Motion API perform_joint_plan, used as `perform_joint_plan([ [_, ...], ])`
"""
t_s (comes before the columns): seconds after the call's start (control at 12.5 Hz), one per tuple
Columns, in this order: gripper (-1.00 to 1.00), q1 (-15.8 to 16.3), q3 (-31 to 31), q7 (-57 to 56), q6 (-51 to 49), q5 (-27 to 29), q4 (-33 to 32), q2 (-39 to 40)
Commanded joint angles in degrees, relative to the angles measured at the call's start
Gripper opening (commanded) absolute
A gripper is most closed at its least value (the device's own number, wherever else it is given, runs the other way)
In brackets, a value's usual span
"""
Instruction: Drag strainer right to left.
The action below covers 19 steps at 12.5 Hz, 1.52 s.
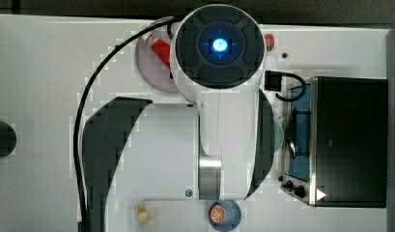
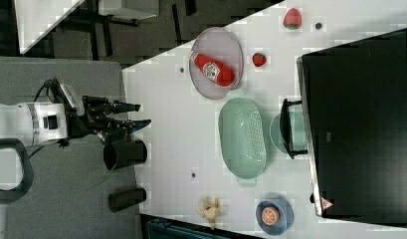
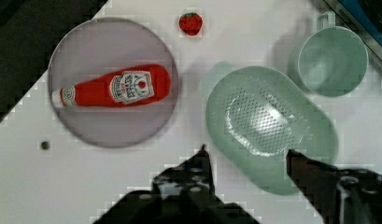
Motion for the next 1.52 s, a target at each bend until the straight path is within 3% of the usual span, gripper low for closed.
perform_joint_plan([
  [0.08,0.59,-2.2,-3.4,-3.2,-12.3,-1.0,-15.3,-29.6],
  [0.24,0.99,-2.2,-3.3,-3.2,-12.3,-1.0,-15.5,-29.5],
  [0.64,1.0,-2.2,-3.1,-2.2,-8.3,-1.0,-23.4,-27.4],
  [0.88,1.0,-2.2,-3.0,2.9,4.7,-1.0,-31.6,-23.4],
  [1.2,1.0,-2.2,-2.9,17.9,24.7,-1.0,-40.4,-15.3],
  [1.52,1.0,-2.2,-2.9,28.5,34.2,-1.0,-40.2,-2.8],
])
